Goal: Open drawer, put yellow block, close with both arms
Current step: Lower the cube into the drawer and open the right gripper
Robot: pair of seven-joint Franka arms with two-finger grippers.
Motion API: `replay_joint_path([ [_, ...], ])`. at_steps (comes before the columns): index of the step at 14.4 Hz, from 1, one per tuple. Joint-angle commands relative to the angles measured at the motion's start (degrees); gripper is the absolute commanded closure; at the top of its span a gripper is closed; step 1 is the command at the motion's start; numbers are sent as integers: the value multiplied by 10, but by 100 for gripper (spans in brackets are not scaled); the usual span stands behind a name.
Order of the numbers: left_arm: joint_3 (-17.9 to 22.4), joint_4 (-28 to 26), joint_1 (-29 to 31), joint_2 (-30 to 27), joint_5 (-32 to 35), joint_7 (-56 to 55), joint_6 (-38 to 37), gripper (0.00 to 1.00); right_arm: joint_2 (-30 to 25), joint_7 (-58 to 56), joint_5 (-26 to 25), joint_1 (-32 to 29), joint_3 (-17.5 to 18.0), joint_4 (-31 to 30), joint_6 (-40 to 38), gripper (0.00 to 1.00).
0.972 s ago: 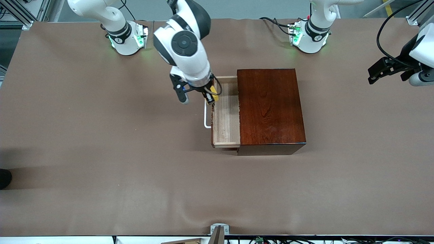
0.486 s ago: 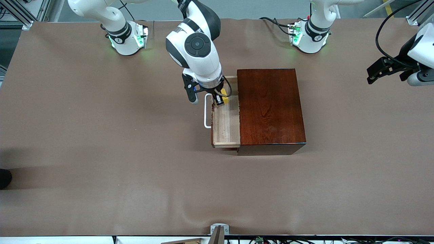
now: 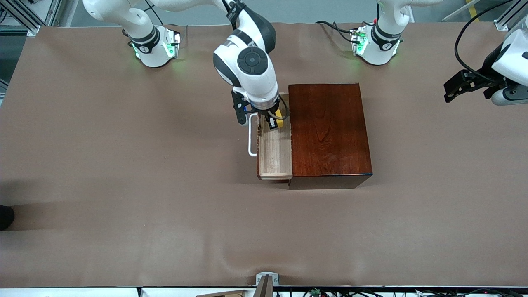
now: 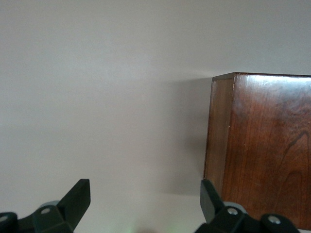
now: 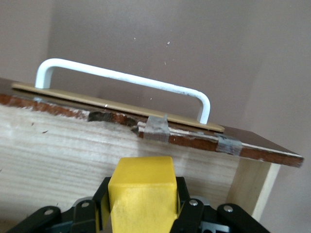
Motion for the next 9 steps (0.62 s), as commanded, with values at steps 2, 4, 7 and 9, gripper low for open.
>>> replay_joint_path([
  [2,-3,-7,5,-5,-9,2,6,0,22,19,-2,9,-6,16,-1,100],
  [4,-3,-7,5,-5,-9,1,7,0,28,19,-1,9,-6,16,0,100],
  [7,-3,-6,5,-5,-9,1,7,0,34,26,-1,9,-6,17,0,90],
  [9,-3,-2,3,-3,-7,2,7,0,36,37,-1,8,-7,19,-1,50],
])
